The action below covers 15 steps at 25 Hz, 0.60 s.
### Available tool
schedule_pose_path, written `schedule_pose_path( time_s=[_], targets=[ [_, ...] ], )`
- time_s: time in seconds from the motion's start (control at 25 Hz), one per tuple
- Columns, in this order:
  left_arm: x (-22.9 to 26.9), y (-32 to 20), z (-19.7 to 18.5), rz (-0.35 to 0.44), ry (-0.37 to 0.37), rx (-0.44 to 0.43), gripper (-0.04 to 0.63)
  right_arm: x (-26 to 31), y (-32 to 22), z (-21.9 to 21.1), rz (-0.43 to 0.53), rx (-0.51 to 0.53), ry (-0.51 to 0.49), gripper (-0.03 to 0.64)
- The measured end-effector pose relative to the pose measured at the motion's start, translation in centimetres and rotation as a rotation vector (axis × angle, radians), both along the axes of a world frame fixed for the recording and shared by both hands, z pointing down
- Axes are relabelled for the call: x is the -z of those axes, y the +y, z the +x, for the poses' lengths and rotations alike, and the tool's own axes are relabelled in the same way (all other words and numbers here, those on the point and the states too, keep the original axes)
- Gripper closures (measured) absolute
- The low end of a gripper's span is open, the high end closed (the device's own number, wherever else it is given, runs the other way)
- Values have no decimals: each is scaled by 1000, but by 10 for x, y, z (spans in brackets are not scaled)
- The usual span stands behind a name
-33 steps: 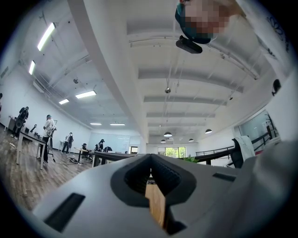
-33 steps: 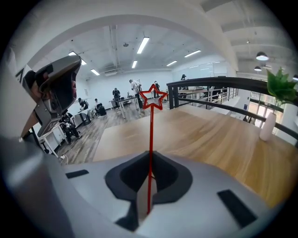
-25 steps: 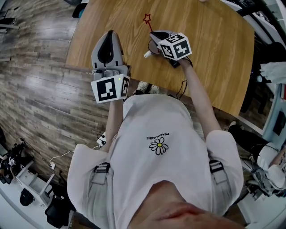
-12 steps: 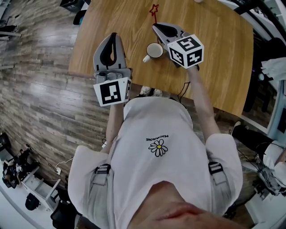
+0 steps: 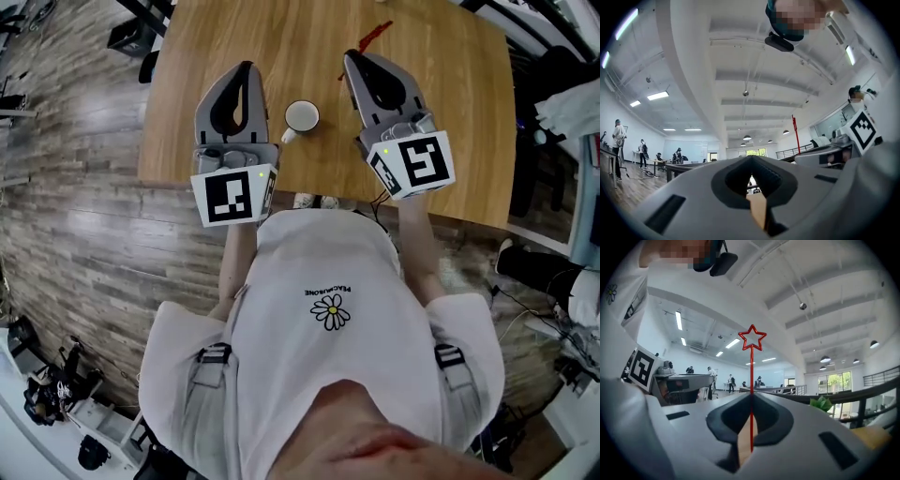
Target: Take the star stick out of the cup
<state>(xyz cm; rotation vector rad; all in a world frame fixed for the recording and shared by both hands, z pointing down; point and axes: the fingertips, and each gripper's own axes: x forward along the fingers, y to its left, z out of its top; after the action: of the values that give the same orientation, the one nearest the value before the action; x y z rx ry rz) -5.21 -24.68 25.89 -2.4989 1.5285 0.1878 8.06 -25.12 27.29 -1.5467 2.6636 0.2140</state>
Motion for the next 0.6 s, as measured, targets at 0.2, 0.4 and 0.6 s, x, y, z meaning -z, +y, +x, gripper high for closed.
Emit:
schedule_pose_path(
  time_s=[0.2, 0.4, 0.6],
  targets=[
    [8, 0, 34, -2, 6, -109, 581, -2, 33, 33, 34, -157, -69, 601],
    [10, 2, 48, 8, 14, -153, 580, -12, 44, 47, 4, -220, -98, 601],
    [11, 4, 59, 10, 20, -177, 580, -10, 51, 56, 10, -247, -93, 601]
  ],
)
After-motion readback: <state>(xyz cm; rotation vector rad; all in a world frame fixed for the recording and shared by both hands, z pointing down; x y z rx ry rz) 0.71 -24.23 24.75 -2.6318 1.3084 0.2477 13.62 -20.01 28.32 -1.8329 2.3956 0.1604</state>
